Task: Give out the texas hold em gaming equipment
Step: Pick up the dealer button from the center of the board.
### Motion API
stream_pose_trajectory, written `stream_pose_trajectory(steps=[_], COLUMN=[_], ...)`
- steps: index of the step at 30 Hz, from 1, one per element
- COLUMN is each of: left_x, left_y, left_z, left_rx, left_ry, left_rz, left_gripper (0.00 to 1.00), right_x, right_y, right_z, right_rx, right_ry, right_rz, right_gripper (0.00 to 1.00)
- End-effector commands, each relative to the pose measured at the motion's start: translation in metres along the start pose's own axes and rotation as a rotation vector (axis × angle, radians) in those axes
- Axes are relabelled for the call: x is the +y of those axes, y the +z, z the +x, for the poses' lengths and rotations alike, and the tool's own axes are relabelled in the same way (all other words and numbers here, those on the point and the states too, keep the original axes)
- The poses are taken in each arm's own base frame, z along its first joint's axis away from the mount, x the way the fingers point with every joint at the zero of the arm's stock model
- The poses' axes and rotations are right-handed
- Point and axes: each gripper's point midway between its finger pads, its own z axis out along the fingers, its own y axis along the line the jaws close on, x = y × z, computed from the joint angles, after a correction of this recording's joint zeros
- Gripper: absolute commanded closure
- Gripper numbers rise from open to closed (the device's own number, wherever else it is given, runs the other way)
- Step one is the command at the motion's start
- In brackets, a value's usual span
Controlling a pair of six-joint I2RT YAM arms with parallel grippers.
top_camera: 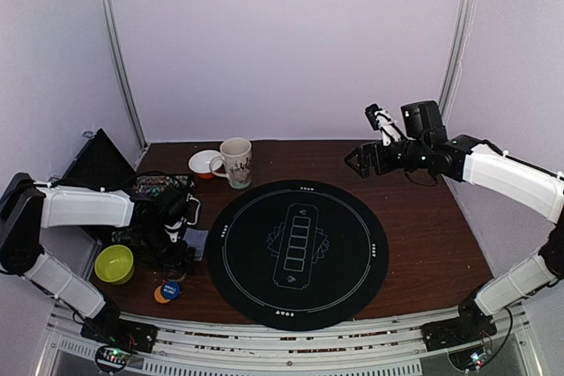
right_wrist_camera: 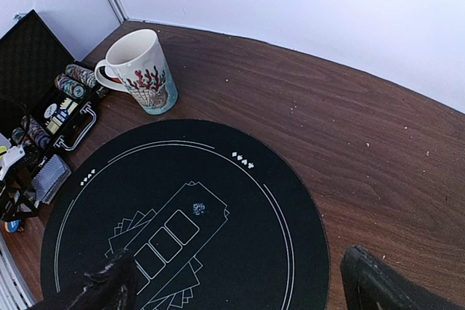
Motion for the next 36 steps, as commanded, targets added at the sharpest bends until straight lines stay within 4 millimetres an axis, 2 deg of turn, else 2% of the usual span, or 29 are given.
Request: stream_pose_trajectory(steps=[1,12,17,20,25,29,32,36], left_x=[0.007,0.01,0.013,0.014,0.008,0.006,-0.001,0.003], left_y=[0.005,0.012,0.008,0.0,-0.018,-0.041,-0.057,-0.083], left_z=[0.005,0.005,0.004,0.0,-0.006,-0.012,-0.009,-0.004], left_rx=[0.01,0.043,0.036,0.021,0.004,-0.02,-0.022,-0.027], left_ry=[-0.015,-0.006,-0.006,-0.006,0.006,0.005,-0.005,-0.009], left_rz=[-0.005,-0.016,-0.033,-0.043,-0.022,-0.012,0.035,0.026], left_gripper=[0.12,0.24,0.36,0.46,0.51,0.52,0.53,0.53], right_x=[0.0,-0.004,-0.005,-0.005,-0.006,-0.004,-0.002,0.001], right_y=[0.0,-0.006,-0.008,-0.007,-0.006,-0.009,-0.01,-0.011], right_z=[-0.002,-0.005,-0.008,-0.007,-0.008,-0.012,-0.016,-0.023], right_rx=[0.003,-0.004,-0.013,-0.008,-0.003,-0.008,-0.012,-0.015], right_ry=[-0.018,-0.032,-0.036,-0.037,-0.035,-0.033,-0.026,-0.022], right_rz=[0.014,0.048,0.052,0.054,0.056,0.048,0.041,0.031], right_gripper=[0.0,0.0,0.0,0.0,0.0,0.0,0.0,0.0])
